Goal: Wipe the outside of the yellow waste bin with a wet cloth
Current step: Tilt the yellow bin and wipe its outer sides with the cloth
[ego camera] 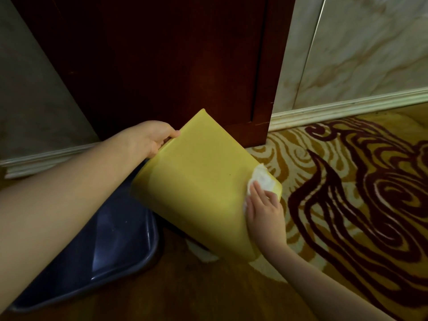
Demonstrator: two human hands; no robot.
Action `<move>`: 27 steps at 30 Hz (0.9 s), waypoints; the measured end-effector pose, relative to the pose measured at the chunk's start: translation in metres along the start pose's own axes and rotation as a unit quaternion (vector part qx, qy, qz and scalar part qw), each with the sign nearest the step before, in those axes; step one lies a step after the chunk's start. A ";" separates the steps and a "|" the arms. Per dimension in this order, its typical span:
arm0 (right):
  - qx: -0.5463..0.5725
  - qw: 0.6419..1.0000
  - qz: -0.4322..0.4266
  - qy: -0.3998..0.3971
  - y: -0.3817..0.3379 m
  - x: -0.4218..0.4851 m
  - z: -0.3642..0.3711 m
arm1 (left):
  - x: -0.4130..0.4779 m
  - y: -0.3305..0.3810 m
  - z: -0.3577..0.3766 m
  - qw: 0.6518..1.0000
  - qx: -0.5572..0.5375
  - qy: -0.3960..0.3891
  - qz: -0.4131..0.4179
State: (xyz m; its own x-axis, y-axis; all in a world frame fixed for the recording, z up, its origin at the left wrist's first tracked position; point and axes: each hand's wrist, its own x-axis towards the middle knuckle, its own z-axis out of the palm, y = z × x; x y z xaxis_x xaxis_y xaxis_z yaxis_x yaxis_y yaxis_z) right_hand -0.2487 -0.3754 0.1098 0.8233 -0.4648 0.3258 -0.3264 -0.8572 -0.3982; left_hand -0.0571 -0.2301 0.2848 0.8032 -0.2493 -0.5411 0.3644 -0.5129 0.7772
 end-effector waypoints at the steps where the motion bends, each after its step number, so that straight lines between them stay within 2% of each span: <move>1: -0.003 1.000 0.017 0.001 0.009 -0.006 0.000 | -0.001 0.000 0.001 1.000 -0.001 0.002 0.005; 5: -0.010 0.999 0.032 0.021 0.035 -0.020 0.001 | -0.009 0.002 0.010 1.000 -0.006 0.004 0.029; 8: 0.002 0.999 0.038 0.004 0.041 -0.023 0.002 | -0.016 0.005 0.018 0.999 0.006 0.014 0.043; 10: 0.044 0.994 0.101 0.002 0.047 -0.021 0.001 | -0.018 0.004 0.021 0.998 0.020 0.037 0.056; 13: 0.138 0.969 0.201 0.043 0.046 -0.005 -0.012 | -0.019 0.003 0.023 0.996 0.034 0.061 0.061; 16: 0.167 0.971 0.127 0.112 0.005 0.021 -0.031 | -0.018 0.003 0.026 0.996 0.036 0.059 0.059; 18: 0.172 0.980 0.031 0.097 -0.035 0.034 -0.038 | -0.020 0.004 0.028 0.995 0.040 0.064 0.062; 21: 0.067 0.993 -0.088 0.044 -0.074 0.038 -0.032 | -0.023 0.005 0.030 0.995 0.040 0.069 0.060; 24: -0.016 0.996 -0.084 0.023 -0.066 0.026 -0.024 | -0.022 0.003 0.030 0.995 0.041 0.072 0.063; 27: -0.054 0.998 -0.029 -0.016 -0.031 0.009 -0.017 | -0.020 0.002 0.028 0.994 0.039 0.078 0.067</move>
State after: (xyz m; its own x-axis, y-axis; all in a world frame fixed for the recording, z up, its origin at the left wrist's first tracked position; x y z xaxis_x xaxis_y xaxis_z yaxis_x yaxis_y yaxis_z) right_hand -0.2385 -0.3566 0.1397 0.8559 -0.4083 0.3173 -0.3245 -0.9019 -0.2851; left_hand -0.0855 -0.2491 0.2877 0.9078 -0.1921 -0.3728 0.2165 -0.5466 0.8089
